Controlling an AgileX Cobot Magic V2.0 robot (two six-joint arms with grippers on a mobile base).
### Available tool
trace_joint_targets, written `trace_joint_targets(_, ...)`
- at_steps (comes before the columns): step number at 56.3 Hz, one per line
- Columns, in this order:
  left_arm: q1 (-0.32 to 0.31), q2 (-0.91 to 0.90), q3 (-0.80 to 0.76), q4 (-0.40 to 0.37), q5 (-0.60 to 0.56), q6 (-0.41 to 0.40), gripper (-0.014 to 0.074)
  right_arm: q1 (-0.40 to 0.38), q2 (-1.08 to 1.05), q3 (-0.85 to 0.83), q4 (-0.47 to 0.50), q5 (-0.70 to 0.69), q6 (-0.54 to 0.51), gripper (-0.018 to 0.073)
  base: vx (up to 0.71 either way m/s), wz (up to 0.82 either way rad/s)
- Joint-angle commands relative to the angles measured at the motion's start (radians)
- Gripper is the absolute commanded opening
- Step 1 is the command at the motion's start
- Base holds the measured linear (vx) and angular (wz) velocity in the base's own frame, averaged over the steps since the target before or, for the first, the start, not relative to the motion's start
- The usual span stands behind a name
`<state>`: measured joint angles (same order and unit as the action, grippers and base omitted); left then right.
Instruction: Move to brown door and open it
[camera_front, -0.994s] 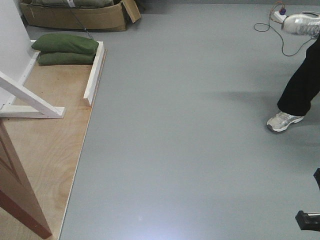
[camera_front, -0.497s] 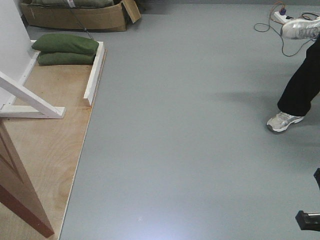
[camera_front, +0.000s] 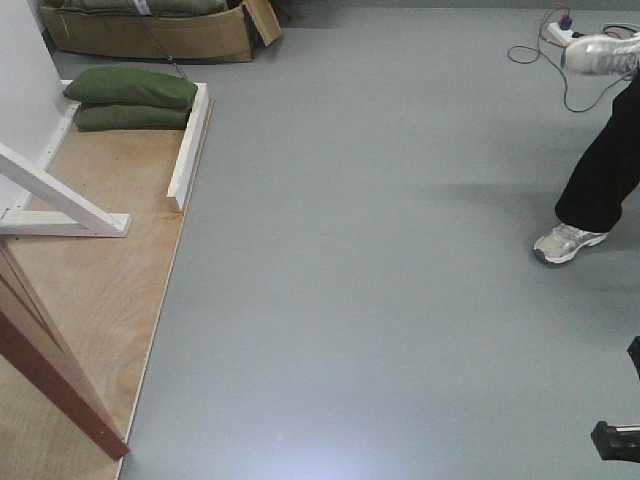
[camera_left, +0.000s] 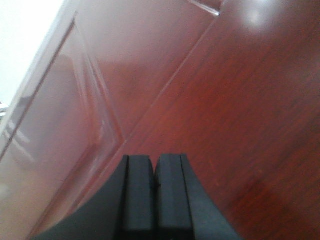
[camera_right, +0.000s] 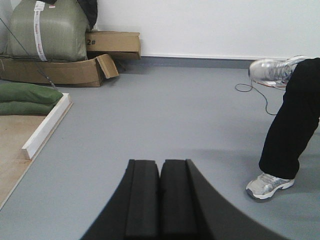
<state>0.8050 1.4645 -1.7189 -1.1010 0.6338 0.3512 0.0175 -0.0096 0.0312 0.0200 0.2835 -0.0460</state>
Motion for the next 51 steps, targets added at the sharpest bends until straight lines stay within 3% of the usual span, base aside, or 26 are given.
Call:
trace_joint_targets(1, -0.024, -0.036, -0.036, -0.042, -0.034, 0.004, -0.0003, -0.002, -0.012, 0.004, -0.007, -0.082, -0.006, 0.0000, 0.00, 0.00)
trace_joint_targets(51, -0.271, -0.021, -0.036, -0.038, -0.076, 0.004, -0.0003, -0.002, -0.012, 0.004, -0.007, -0.082, -0.006, 0.0000, 0.00, 0.00)
